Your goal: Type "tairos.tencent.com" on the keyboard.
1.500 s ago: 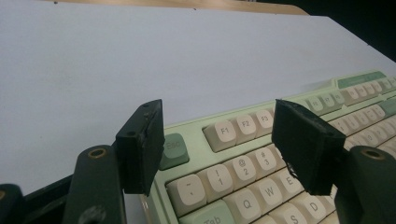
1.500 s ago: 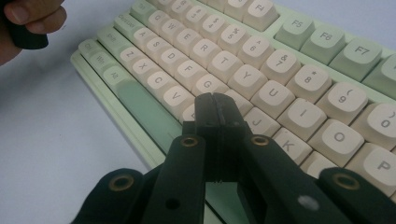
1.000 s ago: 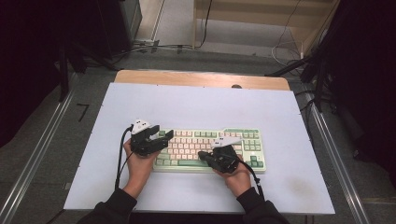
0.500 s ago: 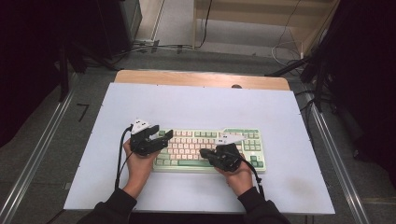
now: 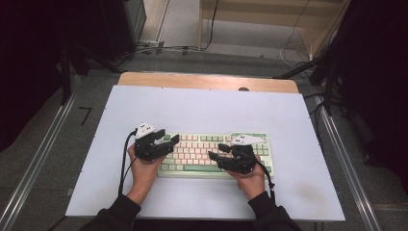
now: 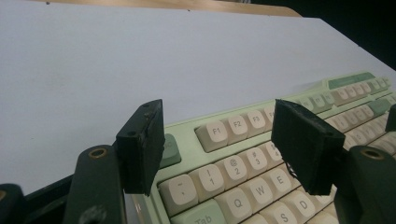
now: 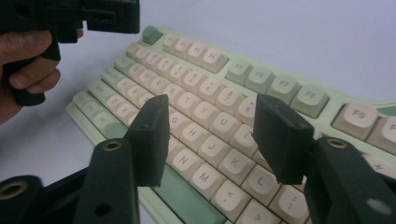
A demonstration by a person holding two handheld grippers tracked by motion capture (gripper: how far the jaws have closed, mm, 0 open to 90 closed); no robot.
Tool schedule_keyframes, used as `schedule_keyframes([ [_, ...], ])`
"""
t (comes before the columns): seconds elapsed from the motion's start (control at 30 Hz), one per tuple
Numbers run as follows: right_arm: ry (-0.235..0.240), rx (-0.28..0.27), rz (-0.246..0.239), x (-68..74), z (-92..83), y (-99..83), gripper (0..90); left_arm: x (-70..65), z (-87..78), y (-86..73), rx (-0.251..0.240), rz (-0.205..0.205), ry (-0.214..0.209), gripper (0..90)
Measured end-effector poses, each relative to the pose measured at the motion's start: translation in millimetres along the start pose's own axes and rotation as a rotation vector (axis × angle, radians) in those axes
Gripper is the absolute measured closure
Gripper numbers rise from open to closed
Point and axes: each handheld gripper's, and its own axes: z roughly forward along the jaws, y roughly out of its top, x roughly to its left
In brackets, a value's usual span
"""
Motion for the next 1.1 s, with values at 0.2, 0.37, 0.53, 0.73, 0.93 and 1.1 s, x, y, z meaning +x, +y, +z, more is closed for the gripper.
schedule_keyframes([
  [0.2, -0.021, -0.015, 0.021, -5.6, -5.2, 0.4, 39.6, -5.3, -0.8, -0.8, 0.008, 0.015, -0.037, 37.6],
  [0.37, -0.028, -0.017, 0.024, -7.2, -6.9, 0.3, 39.7, -10.9, -3.6, -1.6, 0.013, 0.041, -0.105, 56.8],
  [0.53, -0.03, -0.014, 0.019, -7.2, -7.3, 0.0, 40.1, -20.2, -5.8, -3.1, 0.056, 0.105, -0.201, 85.1],
  [0.73, -0.032, -0.007, 0.02, -7.0, -6.7, -1.2, 40.7, -31.9, -7.5, -7.4, 0.115, 0.182, -0.254, 90.0],
  [0.93, -0.03, -0.007, 0.022, -6.4, -5.7, -1.5, 41.1, -40.0, -2.2, -14.4, 0.176, 0.212, -0.265, 90.0],
  [1.1, -0.029, -0.005, 0.024, -6.5, -5.3, -1.7, 41.6, -43.7, 2.0, -18.2, 0.212, 0.233, -0.265, 90.0],
])
